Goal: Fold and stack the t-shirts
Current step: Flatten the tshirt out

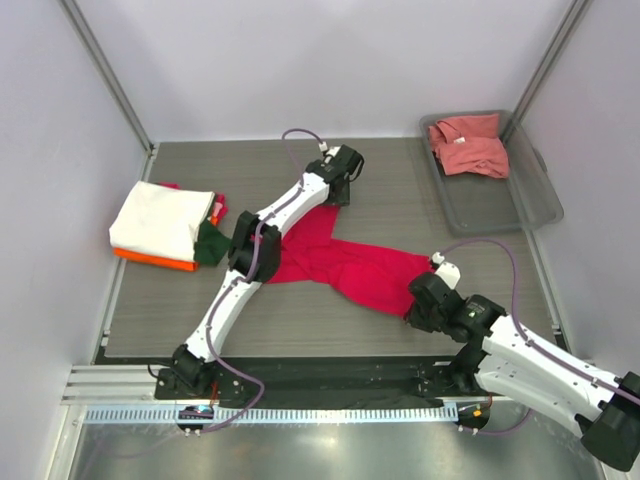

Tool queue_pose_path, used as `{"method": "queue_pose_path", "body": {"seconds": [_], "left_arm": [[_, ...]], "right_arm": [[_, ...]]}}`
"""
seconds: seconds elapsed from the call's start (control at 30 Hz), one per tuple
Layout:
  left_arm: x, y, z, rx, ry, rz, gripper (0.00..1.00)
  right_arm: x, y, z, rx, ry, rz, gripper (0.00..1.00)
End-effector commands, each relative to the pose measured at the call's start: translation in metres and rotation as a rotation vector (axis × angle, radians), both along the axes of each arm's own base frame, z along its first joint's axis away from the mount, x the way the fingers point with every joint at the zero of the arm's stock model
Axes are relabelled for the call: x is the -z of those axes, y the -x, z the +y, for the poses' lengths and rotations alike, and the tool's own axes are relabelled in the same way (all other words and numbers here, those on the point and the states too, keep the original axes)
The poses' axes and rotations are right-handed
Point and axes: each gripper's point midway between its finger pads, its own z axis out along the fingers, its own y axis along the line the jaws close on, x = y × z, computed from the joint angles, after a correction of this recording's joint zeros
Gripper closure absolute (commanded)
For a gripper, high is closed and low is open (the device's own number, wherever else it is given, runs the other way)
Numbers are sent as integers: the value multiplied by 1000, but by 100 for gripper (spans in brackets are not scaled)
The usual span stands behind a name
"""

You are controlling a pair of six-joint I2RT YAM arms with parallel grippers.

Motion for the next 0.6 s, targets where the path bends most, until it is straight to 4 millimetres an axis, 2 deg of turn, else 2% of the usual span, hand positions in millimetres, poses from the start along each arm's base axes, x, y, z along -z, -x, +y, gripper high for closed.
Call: {"method": "queue_pose_path", "body": {"seconds": [0.0, 0.13, 0.17, 0.2, 0.23, 0.27, 0.33, 0.37, 0.4, 0.43, 0.47, 0.5, 0.53, 0.57], "left_arm": [[8, 3, 0, 10, -34, 20, 56], [21, 8, -2, 25, -30, 54, 71], [20, 9, 0, 22, -41, 54, 81], [21, 9, 2, 18, -47, 55, 86], [19, 8, 3, 16, -48, 51, 91], [11, 4, 6, 14, -41, 39, 100], [-1, -1, 11, 4, -16, 29, 100], [-23, -6, 12, -2, 17, 3, 100], [-30, -6, 13, 2, 47, 5, 100], [-46, -15, 23, -20, 75, -20, 100], [-79, -19, 27, -34, 120, -63, 100], [-98, -21, 32, -46, 146, -89, 100], [-110, -26, 46, -72, 161, -104, 100], [-127, -28, 55, -87, 177, -129, 100]], "right_arm": [[-4, -1, 1, 0, -17, -17, 99], [-5, -1, 2, -1, -24, -23, 99], [-6, -1, 2, 1, -26, -24, 99], [-7, -2, 3, 0, -27, -27, 99], [-7, -2, 2, 0, -24, -26, 99], [-8, -4, 1, 5, -17, -36, 99], [-11, -8, 0, 10, -6, -49, 99], [-15, -12, 2, 12, 2, -57, 99], [-18, -18, 0, 21, 22, -80, 99], [-21, -23, 1, 21, 30, -93, 99], [-27, -31, 4, 23, 51, -100, 99], [-30, -39, 3, 11, 86, -117, 99], [-34, -48, 5, 12, 99, -123, 99], [-50, -62, 13, 8, 88, -146, 99]]}}
